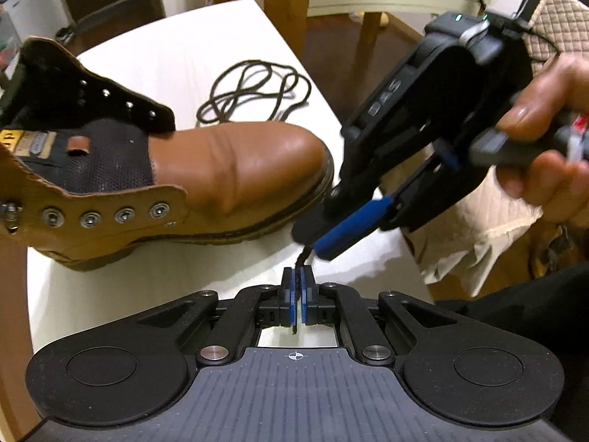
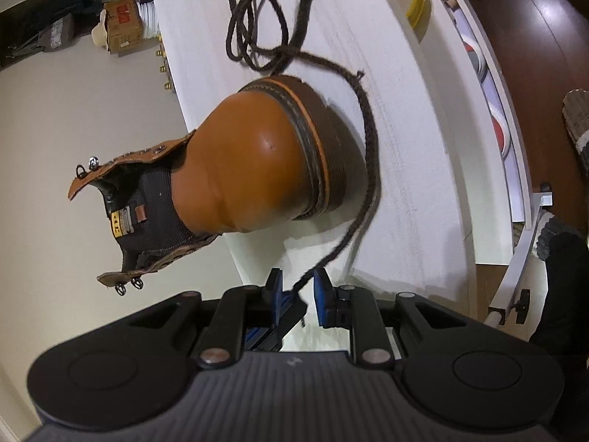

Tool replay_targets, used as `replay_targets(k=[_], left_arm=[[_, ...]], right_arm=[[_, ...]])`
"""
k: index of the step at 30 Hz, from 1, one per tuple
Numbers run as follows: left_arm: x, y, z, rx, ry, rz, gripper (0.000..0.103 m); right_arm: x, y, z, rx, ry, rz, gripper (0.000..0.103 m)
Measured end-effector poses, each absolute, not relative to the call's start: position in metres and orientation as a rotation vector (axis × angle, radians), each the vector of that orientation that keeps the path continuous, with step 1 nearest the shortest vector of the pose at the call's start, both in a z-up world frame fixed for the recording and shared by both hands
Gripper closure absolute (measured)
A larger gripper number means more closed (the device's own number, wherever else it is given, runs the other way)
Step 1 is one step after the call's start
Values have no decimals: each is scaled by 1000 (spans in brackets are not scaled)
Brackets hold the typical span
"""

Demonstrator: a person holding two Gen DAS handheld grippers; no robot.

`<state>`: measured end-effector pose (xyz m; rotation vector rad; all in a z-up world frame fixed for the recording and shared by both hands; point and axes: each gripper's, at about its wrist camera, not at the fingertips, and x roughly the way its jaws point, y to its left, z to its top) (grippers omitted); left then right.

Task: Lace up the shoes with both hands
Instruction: 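Hold the lace with the left tool while the right tool grasps the lace again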

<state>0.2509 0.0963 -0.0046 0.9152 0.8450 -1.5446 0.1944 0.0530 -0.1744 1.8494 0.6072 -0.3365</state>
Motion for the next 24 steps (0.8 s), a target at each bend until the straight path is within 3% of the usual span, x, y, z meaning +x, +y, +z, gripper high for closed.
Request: replay_targets(k=[7, 14, 24], left_arm=[[249, 98, -5, 907, 852, -1538, 100], [245, 99, -3, 898, 850, -1551, 100], [240, 95, 3, 837, 881, -1581, 99]], right_arm=[[200, 56, -181, 1907, 595, -294, 83], [200, 59, -184, 1937, 593, -274, 99], [159, 39, -145, 1842, 527, -472, 100]])
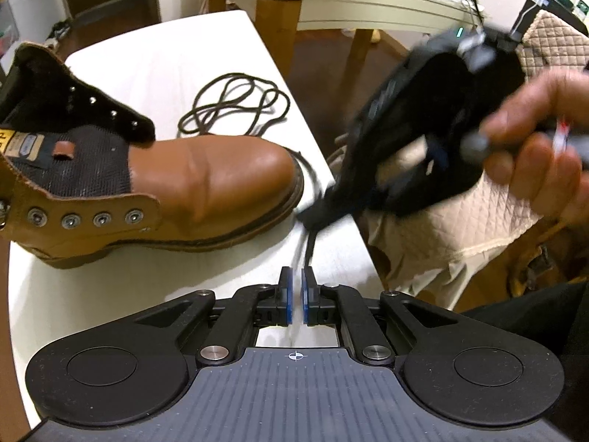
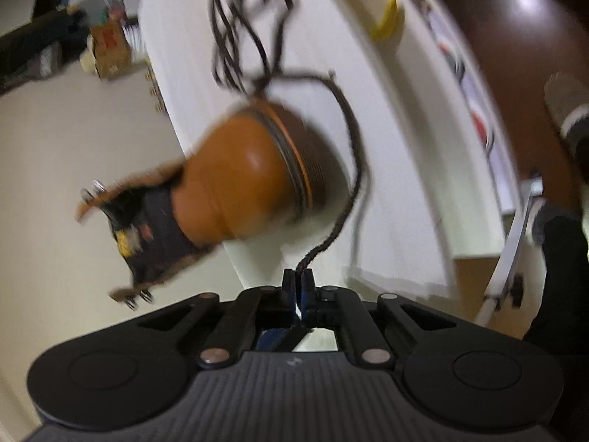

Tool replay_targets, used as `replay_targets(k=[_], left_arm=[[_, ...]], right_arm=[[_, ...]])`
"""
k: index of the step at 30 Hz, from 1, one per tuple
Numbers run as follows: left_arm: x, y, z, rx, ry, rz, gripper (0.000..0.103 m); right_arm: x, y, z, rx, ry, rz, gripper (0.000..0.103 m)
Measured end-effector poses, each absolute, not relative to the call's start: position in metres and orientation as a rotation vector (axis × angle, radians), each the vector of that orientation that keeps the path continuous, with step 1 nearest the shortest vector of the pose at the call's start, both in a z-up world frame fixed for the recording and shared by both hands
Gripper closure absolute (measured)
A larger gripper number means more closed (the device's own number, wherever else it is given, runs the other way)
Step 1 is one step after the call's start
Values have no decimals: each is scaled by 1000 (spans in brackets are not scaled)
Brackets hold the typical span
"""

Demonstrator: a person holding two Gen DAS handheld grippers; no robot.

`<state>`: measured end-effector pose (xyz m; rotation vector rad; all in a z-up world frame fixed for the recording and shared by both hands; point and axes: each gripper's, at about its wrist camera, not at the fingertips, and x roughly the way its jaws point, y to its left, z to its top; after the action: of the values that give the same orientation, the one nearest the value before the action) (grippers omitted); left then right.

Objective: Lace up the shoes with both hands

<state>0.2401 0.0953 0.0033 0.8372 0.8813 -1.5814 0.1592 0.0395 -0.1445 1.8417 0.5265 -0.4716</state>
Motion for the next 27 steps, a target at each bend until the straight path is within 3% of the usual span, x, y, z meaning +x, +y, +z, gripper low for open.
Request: replay_targets(k=[12, 20, 27], left_arm=[[258, 98, 15, 778, 876, -1413, 98], [274, 100, 6, 700, 908, -1258, 95], [268, 97, -1, 731, 916, -1265, 95]], right_arm=[[229, -93, -12, 1293, 267, -333, 100], [275, -58, -92, 1479, 547, -154, 100], [290, -44, -126, 1516, 622, -128, 100]])
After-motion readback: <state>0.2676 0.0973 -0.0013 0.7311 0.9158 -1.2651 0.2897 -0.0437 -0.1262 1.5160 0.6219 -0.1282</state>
